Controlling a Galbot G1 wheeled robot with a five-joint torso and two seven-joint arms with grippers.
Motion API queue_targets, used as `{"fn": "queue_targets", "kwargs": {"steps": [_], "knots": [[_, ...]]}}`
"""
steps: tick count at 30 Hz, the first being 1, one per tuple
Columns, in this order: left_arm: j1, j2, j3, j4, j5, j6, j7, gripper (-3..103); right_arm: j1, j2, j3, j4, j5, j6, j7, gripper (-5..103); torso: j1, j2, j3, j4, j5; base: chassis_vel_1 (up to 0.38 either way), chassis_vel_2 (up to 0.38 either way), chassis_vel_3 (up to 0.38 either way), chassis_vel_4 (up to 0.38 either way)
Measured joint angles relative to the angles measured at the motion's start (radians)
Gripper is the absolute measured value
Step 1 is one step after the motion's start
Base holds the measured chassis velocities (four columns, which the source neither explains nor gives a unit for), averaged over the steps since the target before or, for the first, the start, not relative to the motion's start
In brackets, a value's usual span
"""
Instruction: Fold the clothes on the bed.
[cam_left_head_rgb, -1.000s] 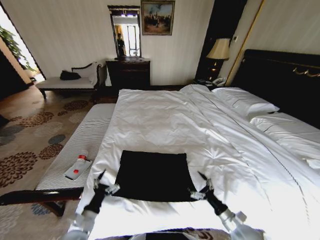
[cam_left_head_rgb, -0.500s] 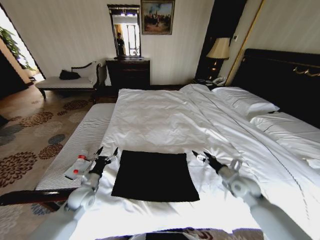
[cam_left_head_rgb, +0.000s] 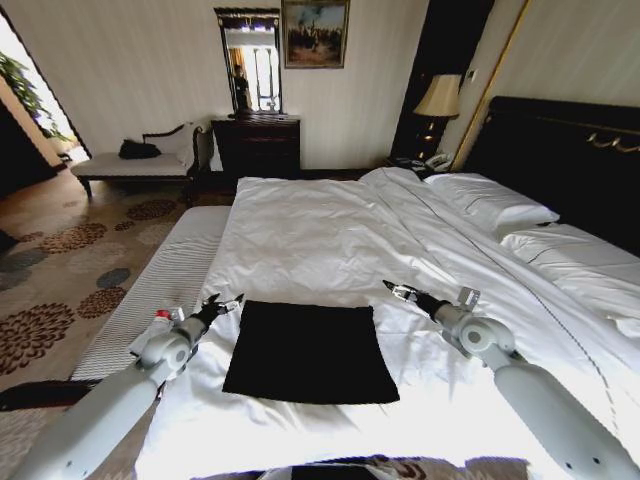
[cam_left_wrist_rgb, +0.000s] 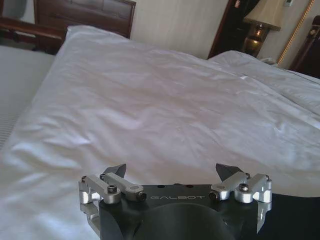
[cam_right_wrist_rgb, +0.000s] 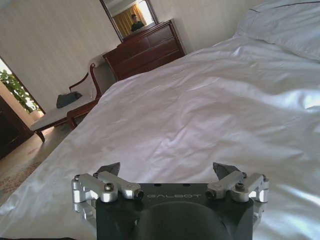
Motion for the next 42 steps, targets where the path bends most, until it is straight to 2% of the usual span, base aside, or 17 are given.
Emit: {"fn": "queue_targets", "kwargs": {"steps": [3, 4, 9, 17, 20, 22, 26, 28, 30, 31, 35, 38, 40, 41, 42], "knots": [[-0.076, -0.021, 0.067, 0.057, -0.034, 0.004, 0.029, 102, -0.005, -0.001, 0.002, -0.003, -0.008, 0.003, 0.000, 100, 0.000, 0.000, 0.000, 0.0001, 0.0001, 0.000, 0.000, 0.000, 0.000], [-0.092, -0.032, 0.080, 0.073, -0.046, 0.006, 0.036, 100, -0.006, -0.002, 0.002, -0.004, -0.009, 0.004, 0.000, 100, 0.000, 0.000, 0.000, 0.0000, 0.0000, 0.000, 0.000, 0.000, 0.000], [-0.116, -0.065, 0.105, 0.108, -0.097, 0.024, 0.048, 99, 0.001, -0.009, -0.002, -0.009, -0.013, 0.006, 0.002, 100, 0.000, 0.000, 0.000, 0.0000, 0.0000, 0.000, 0.000, 0.000, 0.000], [-0.109, -0.084, 0.118, 0.149, -0.078, 0.020, 0.064, 96, 0.009, -0.020, -0.005, -0.014, -0.012, 0.007, 0.004, 100, 0.000, 0.000, 0.000, 0.0004, 0.0000, 0.000, 0.000, 0.000, 0.000], [-0.116, -0.101, 0.118, 0.173, -0.078, 0.017, 0.066, 89, 0.010, -0.024, -0.007, -0.014, -0.012, 0.007, 0.005, 100, 0.000, 0.000, 0.000, -0.0001, 0.0000, 0.000, 0.000, 0.000, 0.000], [-0.116, -0.106, 0.118, 0.179, -0.078, 0.016, 0.066, 89, 0.012, -0.026, -0.011, -0.014, -0.012, 0.008, 0.005, 100, 0.000, 0.000, 0.000, -0.0003, 0.0001, 0.000, 0.000, 0.000, 0.000], [-0.110, -0.110, 0.118, 0.184, -0.085, 0.012, 0.063, 68, 0.028, -0.033, -0.025, -0.017, -0.009, 0.008, 0.010, 100, 0.000, 0.000, 0.000, 0.0003, 0.0000, 0.000, 0.000, 0.000, 0.000], [-0.108, -0.110, 0.117, 0.182, -0.088, 0.012, 0.062, 68, 0.032, -0.035, -0.026, -0.017, -0.007, 0.008, 0.012, 100, 0.000, 0.000, 0.000, 0.0003, 0.0000, 0.000, 0.000, 0.000, 0.000], [-0.098, -0.106, 0.108, 0.173, -0.093, 0.011, 0.062, 57, 0.038, -0.037, -0.030, -0.017, -0.005, 0.007, 0.016, 100, 0.000, 0.000, 0.000, 0.0001, 0.0000, 0.000, 0.000, 0.000, 0.000], [-0.098, -0.106, 0.108, 0.173, -0.093, 0.011, 0.062, 57, 0.038, -0.037, -0.030, -0.017, -0.005, 0.007, 0.016, 100, 0.000, 0.000, 0.000, 0.0001, 0.0000, 0.000, 0.000, 0.000, 0.000], [-0.091, -0.110, 0.100, 0.175, -0.103, 0.000, 0.064, 34, 0.044, -0.043, -0.033, -0.018, -0.001, 0.005, 0.020, 100, 0.000, 0.000, 0.000, 0.0001, 0.0000, 0.000, 0.000, 0.000, 0.000], [-0.091, -0.114, 0.100, 0.179, -0.103, -0.002, 0.064, 30, 0.044, -0.048, -0.033, -0.019, 0.002, 0.003, 0.023, 100, 0.000, 0.000, 0.000, 0.0000, -0.0001, 0.000, 0.000, 0.000, 0.000], [-0.090, -0.115, 0.101, 0.180, -0.103, -0.004, 0.065, 19, 0.043, -0.052, -0.033, -0.019, 0.005, 0.001, 0.024, 100, 0.000, 0.000, 0.000, 0.0001, -0.0001, 0.000, 0.000, 0.000, 0.000], [-0.090, -0.115, 0.101, 0.180, -0.103, -0.004, 0.065, 19, 0.043, -0.052, -0.033, -0.019, 0.005, 0.001, 0.024, 100, 0.000, 0.000, 0.000, 0.0001, -0.0001, 0.000, 0.000, 0.000, 0.000], [-0.088, -0.115, 0.101, 0.179, -0.102, -0.004, 0.065, 14, 0.042, -0.053, -0.032, -0.019, 0.007, 0.000, 0.025, 100, 0.000, 0.000, 0.000, 0.0000, 0.0000, 0.000, 0.000, 0.000, 0.000]]}}
